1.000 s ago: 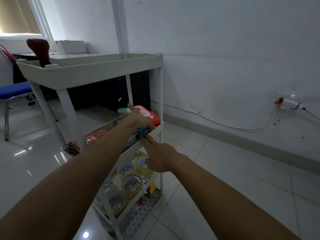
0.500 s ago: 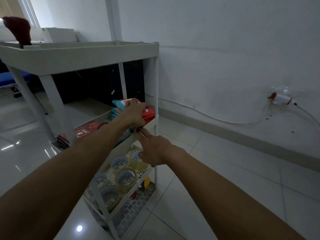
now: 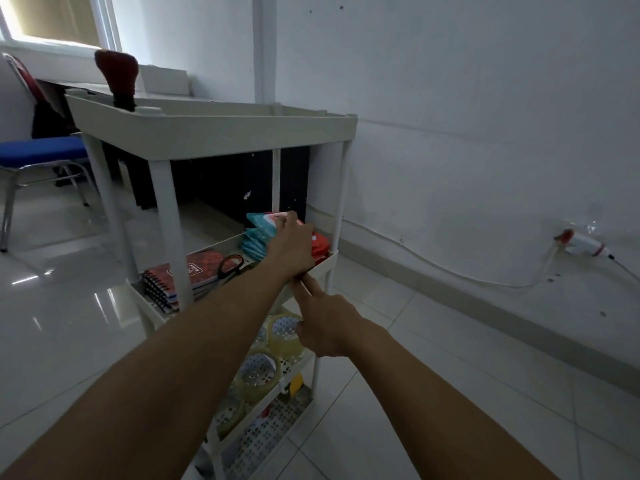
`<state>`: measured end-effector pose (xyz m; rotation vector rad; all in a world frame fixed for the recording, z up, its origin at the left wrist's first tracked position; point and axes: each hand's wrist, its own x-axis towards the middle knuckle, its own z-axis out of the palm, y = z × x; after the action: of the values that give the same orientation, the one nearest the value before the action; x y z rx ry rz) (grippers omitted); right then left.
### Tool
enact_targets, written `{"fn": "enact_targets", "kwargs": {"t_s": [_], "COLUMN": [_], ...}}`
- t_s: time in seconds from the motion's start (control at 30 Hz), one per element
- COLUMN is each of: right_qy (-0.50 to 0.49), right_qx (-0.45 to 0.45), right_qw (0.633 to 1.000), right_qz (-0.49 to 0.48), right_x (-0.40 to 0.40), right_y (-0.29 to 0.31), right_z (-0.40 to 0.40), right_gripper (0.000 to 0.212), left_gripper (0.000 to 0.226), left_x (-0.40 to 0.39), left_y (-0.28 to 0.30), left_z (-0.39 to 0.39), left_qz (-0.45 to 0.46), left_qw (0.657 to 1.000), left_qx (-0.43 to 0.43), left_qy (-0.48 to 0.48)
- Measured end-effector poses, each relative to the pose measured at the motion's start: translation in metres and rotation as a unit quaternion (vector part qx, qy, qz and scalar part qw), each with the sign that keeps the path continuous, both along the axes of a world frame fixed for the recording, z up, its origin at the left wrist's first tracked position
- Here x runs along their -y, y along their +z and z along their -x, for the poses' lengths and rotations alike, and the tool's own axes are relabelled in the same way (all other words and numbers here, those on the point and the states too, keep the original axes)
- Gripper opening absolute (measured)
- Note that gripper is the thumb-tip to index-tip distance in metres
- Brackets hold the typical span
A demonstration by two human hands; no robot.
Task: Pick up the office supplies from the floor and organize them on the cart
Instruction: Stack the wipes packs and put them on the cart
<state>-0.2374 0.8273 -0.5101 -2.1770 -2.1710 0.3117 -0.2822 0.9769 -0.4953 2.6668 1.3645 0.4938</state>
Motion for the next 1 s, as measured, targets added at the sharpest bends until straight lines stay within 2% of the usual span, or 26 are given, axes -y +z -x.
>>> {"fn": "enact_targets", "kwargs": {"t_s": [0.17,0.3,0.4,0.53,0.6,0.83,1.0], "right_qy": [0.001,0.006,-0.002,-0.050,-0.086,-0.179,-0.225], "right_qx": [-0.015,-0.019,-0.015,-0.013,-0.008,-0.027,-0.040], "right_qw": [1.000,0.998,0.995,0.993,0.990,0.974,0.959], "right_qz": [0.002,-0.060,-0.096,-0.103,-0.112,-0.138,-0.168], "right_x": [-0.004,0.006,0.031,0.078,0.106,0.226,0.312], "right_y": [0.001,0.003,0.003,0.011,0.020,0.055,0.052], "right_z": [-0.002,-0.012,-0.022,-0.047,-0.060,-0.094,-0.132], "right_gripper": [0.079,0.064,0.060,0.063,0.062,0.065,0.063], "left_gripper": [0.075,0.083,0.076,0.062,0.056,0.047,0.047], "left_x": [-0.001,0.007,0.028,0.077,0.106,0.220,0.279], "left_y": [0.002,0.012,0.024,0.038,0.043,0.063,0.061], "left_z": [0.000,0.006,0.015,0.026,0.029,0.037,0.012], "left_qz": [0.025,0.064,0.002,-0.130,-0.167,-0.144,-0.109], "left_qw": [1.000,0.997,0.999,0.991,0.983,0.983,0.982], "left_qx": [-0.016,-0.015,-0.009,0.004,0.010,0.005,-0.022], "left_qy": [-0.007,-0.030,-0.036,-0.042,-0.068,-0.115,-0.152]}}
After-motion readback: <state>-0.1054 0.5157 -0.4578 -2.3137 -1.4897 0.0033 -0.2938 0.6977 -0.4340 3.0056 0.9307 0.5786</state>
